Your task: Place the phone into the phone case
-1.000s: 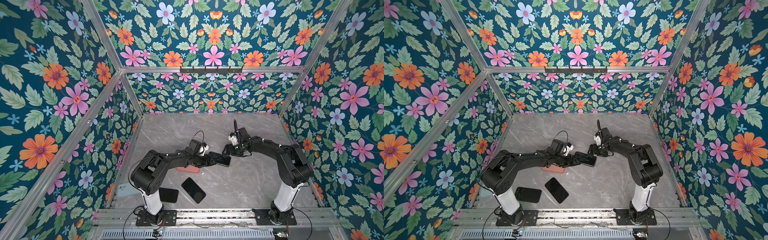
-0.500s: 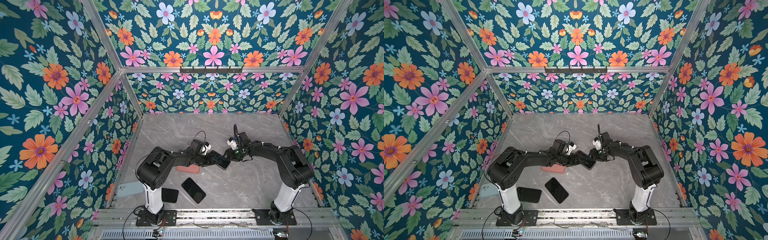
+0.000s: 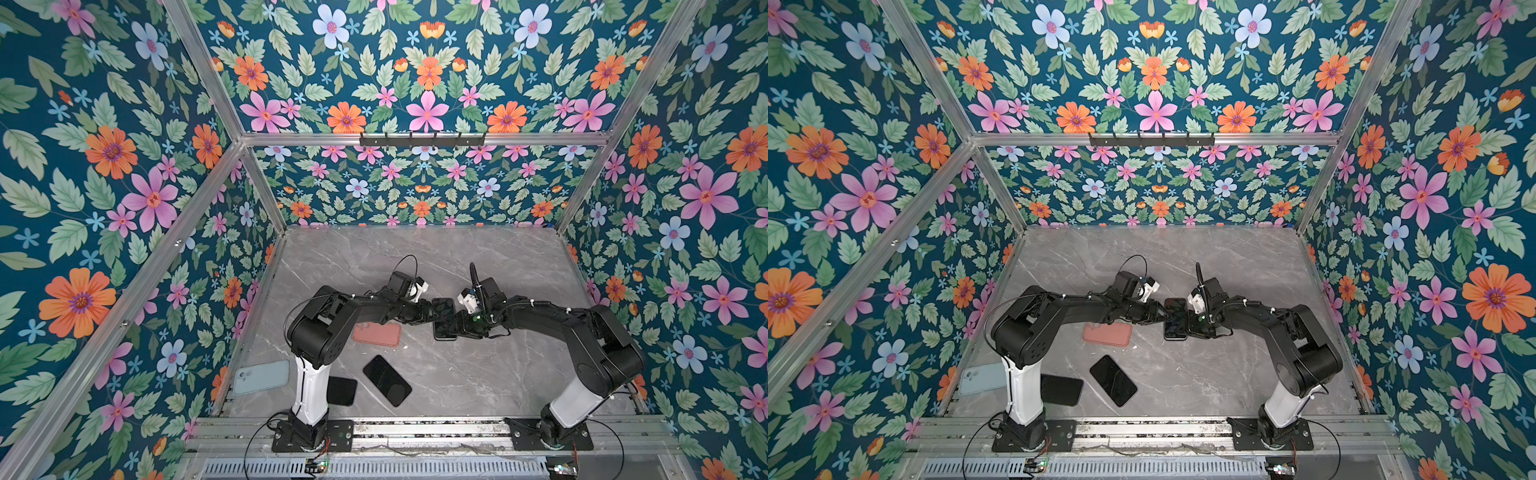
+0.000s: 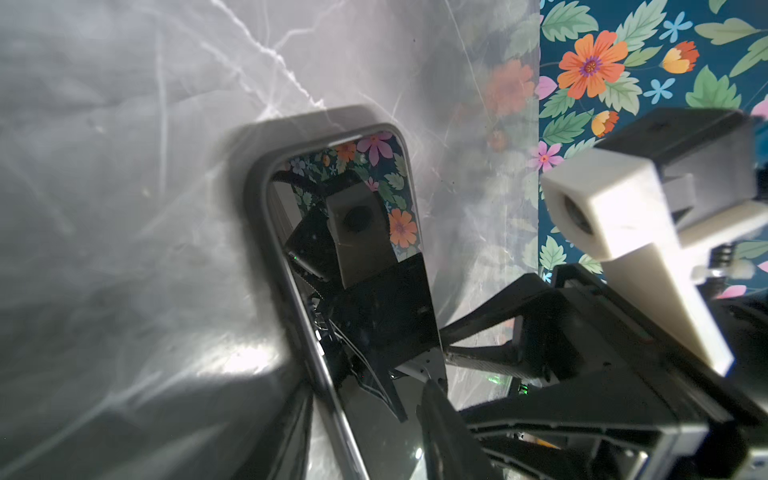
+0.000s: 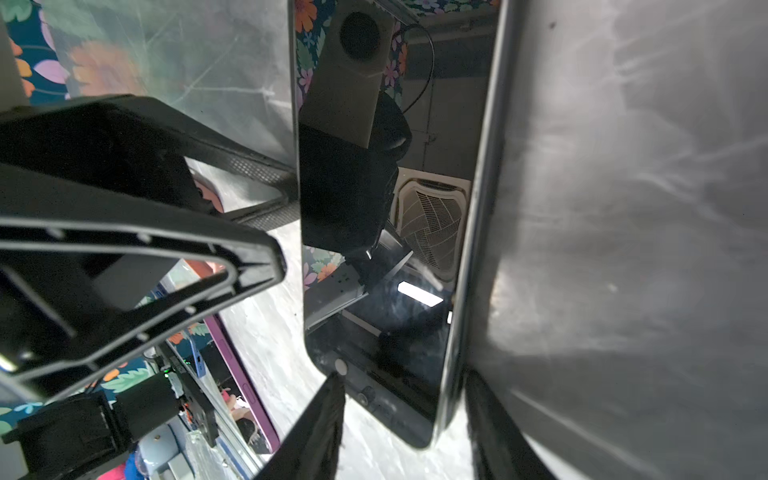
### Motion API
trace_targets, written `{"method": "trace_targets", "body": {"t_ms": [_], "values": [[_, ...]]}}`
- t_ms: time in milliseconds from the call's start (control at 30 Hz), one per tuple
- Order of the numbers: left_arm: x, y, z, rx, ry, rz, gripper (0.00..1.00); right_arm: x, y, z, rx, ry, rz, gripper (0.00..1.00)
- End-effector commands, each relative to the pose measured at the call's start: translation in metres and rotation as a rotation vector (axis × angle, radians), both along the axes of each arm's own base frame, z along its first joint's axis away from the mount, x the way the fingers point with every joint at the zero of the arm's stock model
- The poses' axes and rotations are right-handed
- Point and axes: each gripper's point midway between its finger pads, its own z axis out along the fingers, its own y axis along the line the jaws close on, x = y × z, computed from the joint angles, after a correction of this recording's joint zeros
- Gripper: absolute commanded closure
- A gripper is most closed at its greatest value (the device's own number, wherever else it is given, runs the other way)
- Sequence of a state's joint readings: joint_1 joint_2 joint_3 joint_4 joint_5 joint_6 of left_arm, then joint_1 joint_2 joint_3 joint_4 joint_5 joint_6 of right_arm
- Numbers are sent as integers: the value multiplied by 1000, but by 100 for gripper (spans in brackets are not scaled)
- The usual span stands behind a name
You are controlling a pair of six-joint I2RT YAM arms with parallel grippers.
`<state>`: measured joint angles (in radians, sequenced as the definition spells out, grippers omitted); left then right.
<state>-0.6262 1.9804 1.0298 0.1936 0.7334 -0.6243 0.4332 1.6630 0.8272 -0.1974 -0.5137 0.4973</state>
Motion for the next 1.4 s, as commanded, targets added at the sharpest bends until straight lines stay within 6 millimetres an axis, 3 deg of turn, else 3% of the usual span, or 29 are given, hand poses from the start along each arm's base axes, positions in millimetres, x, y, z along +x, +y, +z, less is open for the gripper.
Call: {"method": "trace_targets", "body": {"t_ms": [0, 233, 367, 633, 933, 1367], "values": [[-14, 19, -18, 113, 77, 30, 54, 2, -8, 5, -25, 4, -92, 51], [-34, 32, 3, 138, 177, 101, 53, -5, -11, 21, -24, 3, -264, 48], [-41, 33, 4, 144, 234, 115, 55, -4, -10, 25, 11, -13, -297, 47], [-49, 13, 16, 110, 243, 99, 57, -4, -6, 27, 29, -29, -263, 47], [-55, 16, 2, 186, 240, 119, 63, -5, -3, 24, 44, -36, -234, 49], [-61, 11, 0, 218, 254, 95, 80, -8, 1, 13, 66, -30, -222, 52]]}}
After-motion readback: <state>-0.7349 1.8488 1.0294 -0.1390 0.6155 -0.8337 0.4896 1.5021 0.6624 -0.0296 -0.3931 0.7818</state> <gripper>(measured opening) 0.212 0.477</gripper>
